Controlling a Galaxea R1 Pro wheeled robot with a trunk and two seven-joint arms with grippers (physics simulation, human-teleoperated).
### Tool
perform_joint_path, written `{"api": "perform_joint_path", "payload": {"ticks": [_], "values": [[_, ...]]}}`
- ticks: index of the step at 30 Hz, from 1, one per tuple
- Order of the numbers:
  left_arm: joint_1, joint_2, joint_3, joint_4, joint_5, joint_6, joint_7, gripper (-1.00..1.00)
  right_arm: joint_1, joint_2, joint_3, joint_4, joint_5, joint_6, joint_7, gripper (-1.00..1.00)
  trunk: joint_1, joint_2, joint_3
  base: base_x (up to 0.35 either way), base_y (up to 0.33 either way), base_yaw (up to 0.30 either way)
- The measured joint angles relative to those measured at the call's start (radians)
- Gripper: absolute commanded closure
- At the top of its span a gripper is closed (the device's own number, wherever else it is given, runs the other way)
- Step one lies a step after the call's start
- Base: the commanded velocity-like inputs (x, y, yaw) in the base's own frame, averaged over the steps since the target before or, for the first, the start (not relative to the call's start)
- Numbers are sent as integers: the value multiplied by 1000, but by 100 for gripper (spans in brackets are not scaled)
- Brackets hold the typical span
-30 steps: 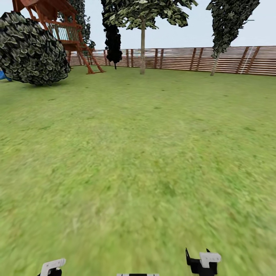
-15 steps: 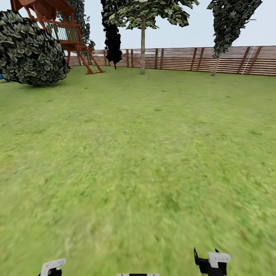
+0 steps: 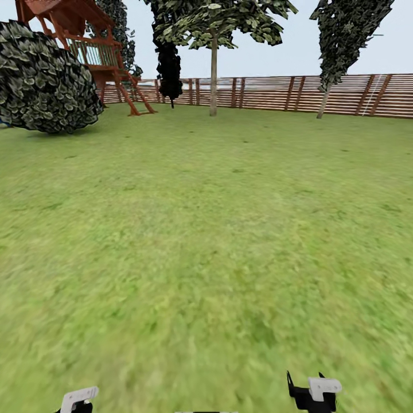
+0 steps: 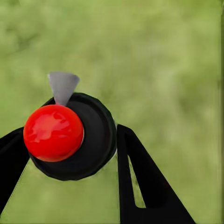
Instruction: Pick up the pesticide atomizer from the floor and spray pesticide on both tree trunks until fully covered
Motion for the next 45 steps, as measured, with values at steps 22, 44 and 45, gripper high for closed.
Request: {"api": "perform_joint_path", "payload": {"ticks": [22,44,45], "values": [[2,-3,0,2,0,0,0,100,0,3,0,0,-1,0,-1,-100,0,0,26,340,0,-87],[2,-2,0,2,0,0,0,100,0,12,0,0,0,0,-1,-100,0,0,52,340,0,62],[2,-2,0,2,0,0,0,100,0,12,0,0,0,0,-1,-100,0,0,52,340,0,1]]}}
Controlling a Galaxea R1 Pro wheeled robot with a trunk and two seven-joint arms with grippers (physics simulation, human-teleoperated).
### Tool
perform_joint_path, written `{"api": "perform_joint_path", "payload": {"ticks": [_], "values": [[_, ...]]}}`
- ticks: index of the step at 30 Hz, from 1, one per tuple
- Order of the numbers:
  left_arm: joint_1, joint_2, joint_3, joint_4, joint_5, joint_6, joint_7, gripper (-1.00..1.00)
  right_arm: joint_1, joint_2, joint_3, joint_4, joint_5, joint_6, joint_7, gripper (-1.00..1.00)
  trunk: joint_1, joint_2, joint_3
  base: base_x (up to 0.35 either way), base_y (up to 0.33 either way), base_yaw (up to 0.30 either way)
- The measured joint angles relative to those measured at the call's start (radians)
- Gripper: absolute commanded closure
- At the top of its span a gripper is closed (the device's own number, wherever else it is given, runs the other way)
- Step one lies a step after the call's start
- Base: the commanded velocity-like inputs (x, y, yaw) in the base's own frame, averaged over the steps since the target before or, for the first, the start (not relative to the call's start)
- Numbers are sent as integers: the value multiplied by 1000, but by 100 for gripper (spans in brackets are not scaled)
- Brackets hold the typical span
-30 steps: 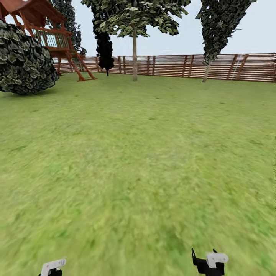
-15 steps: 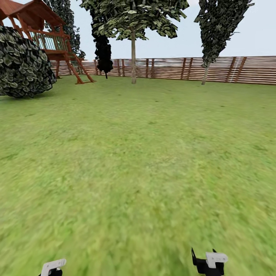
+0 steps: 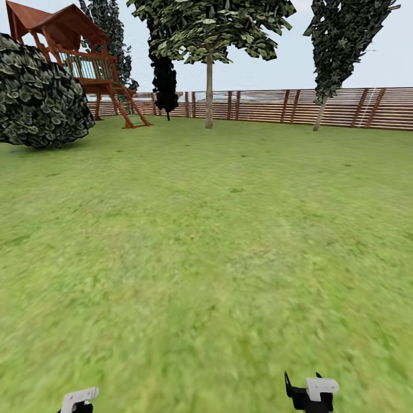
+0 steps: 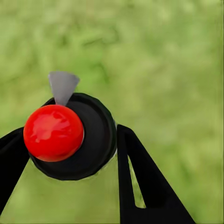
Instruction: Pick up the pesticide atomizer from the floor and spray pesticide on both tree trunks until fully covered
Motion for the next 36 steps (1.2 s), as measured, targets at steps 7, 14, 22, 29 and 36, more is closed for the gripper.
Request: {"api": "perform_joint_path", "payload": {"ticks": [7,14,22,29,36], "values": [[0,0,0,0,0,0,0,100,0,0,0,0,0,0,0,-100,0,0,0,340,0,62],[0,0,0,0,0,0,0,100,0,0,0,0,0,0,0,-100,0,0,0,340,0,20],[0,-1,0,0,0,0,0,100,0,0,0,0,0,0,0,-100,0,0,0,340,0,0],[0,-2,0,0,0,0,0,100,0,0,0,0,0,0,0,-100,0,0,0,340,0,0],[0,-2,0,0,0,0,0,100,0,0,0,0,0,0,0,-100,0,0,0,340,0,0]]}}
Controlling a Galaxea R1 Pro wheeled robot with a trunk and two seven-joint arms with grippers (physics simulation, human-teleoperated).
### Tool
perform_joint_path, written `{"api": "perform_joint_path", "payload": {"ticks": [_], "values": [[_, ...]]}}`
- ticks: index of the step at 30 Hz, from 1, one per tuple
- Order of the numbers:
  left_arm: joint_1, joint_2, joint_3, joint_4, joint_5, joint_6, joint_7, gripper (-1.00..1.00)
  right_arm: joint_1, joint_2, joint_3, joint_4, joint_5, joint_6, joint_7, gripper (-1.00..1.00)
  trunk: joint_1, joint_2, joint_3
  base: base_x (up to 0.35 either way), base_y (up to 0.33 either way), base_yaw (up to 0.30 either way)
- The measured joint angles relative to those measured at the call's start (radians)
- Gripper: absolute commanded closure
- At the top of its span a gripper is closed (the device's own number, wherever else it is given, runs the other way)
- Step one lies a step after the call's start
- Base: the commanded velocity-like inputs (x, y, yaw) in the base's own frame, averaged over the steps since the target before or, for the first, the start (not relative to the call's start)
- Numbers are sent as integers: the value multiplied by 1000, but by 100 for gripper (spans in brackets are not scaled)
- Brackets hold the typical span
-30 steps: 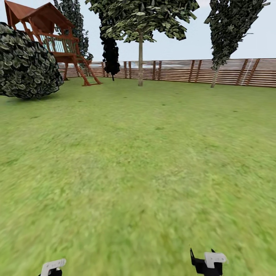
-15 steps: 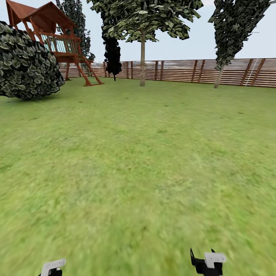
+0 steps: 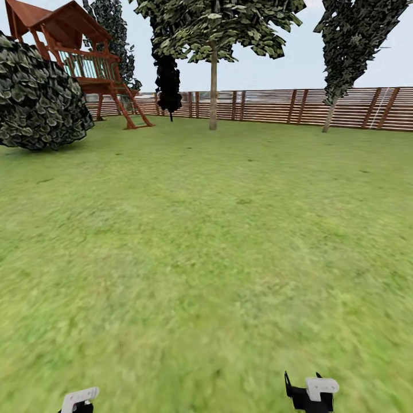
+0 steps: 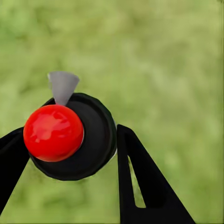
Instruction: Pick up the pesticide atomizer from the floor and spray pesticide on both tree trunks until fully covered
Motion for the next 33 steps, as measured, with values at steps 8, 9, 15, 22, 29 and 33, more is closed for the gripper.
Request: {"api": "perform_joint_path", "payload": {"ticks": [8,9,15,22,29,33], "values": [[0,0,0,-2,0,0,0,100,0,0,0,0,0,0,0,-100,0,0,0,340,0,0],[0,0,0,-2,0,0,0,100,0,0,1,0,0,0,0,-100,0,0,0,340,0,0],[0,0,0,-2,0,0,0,100,0,0,0,0,0,0,0,-100,0,0,0,340,0,0],[0,0,0,-2,0,0,0,100,0,0,0,0,0,0,0,-100,0,0,0,340,0,0],[1,0,0,0,0,0,0,100,0,0,0,0,0,0,0,-100,0,0,0,340,0,0],[2,0,0,0,0,0,0,100,0,0,0,0,0,0,0,-100,0,0,0,340,0,0]]}}
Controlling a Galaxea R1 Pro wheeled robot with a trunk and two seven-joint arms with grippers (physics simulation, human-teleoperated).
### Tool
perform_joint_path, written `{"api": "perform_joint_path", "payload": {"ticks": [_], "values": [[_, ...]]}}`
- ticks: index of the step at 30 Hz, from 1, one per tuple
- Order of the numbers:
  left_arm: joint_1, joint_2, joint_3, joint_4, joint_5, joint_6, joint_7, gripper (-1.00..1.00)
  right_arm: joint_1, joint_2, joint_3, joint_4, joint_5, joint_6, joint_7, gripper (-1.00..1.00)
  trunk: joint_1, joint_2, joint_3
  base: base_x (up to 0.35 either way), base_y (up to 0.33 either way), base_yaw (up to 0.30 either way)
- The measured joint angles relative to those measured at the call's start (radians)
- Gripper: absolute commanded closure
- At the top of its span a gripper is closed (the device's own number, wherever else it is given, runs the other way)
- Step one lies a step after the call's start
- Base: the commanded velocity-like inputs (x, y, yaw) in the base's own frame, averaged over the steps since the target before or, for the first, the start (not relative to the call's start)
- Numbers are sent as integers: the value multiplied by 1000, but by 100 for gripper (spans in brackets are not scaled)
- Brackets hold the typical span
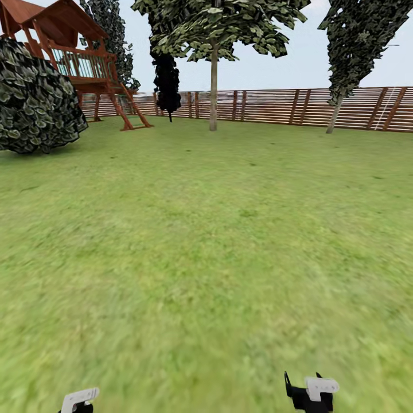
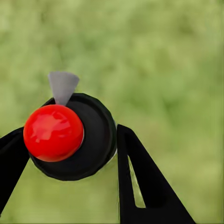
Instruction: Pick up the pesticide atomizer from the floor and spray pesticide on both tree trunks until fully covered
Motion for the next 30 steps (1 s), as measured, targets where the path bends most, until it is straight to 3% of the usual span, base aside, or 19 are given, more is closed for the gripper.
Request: {"api": "perform_joint_path", "payload": {"ticks": [30], "values": [[0,0,0,-2,0,0,0,100,0,2,0,0,-1,0,-2,-100,0,0,0,340,0,0]]}}
